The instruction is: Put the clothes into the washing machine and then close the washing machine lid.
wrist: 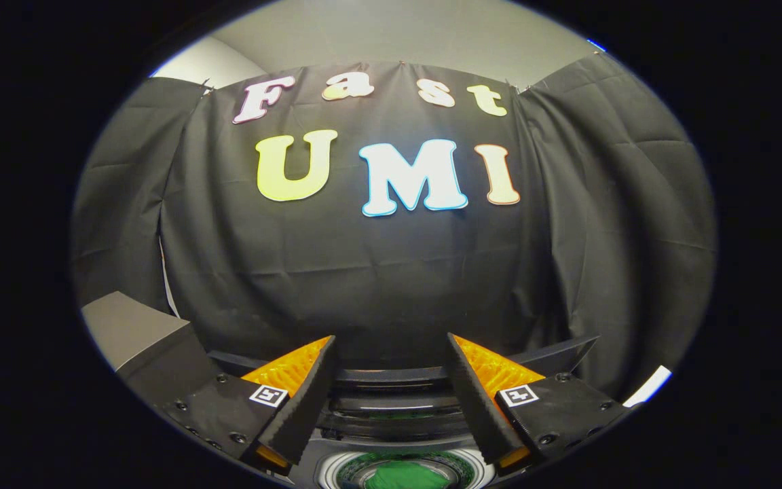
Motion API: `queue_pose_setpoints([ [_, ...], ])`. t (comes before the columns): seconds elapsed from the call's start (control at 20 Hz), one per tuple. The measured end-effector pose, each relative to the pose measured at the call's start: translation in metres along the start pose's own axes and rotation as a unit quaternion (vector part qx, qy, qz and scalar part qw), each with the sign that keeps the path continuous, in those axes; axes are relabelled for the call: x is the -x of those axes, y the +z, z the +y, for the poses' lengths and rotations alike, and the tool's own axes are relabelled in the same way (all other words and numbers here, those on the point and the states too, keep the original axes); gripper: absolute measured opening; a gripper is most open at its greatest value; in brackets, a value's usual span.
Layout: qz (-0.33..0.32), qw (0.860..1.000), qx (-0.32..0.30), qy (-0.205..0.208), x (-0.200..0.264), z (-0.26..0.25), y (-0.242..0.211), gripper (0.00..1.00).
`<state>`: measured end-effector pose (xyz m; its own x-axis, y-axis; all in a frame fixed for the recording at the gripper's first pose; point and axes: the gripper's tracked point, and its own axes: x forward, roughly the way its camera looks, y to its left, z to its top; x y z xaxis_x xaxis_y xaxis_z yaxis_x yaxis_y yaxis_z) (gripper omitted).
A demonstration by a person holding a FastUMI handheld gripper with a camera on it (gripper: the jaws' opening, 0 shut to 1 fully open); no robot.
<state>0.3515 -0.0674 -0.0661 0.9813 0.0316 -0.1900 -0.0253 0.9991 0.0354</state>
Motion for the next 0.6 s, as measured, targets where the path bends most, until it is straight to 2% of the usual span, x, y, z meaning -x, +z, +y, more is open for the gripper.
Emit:
queue_pose_setpoints([
  [0.6,-0.008,1.000,0.006,-0.002,0.046,0.001,-0.019,0.97],
])
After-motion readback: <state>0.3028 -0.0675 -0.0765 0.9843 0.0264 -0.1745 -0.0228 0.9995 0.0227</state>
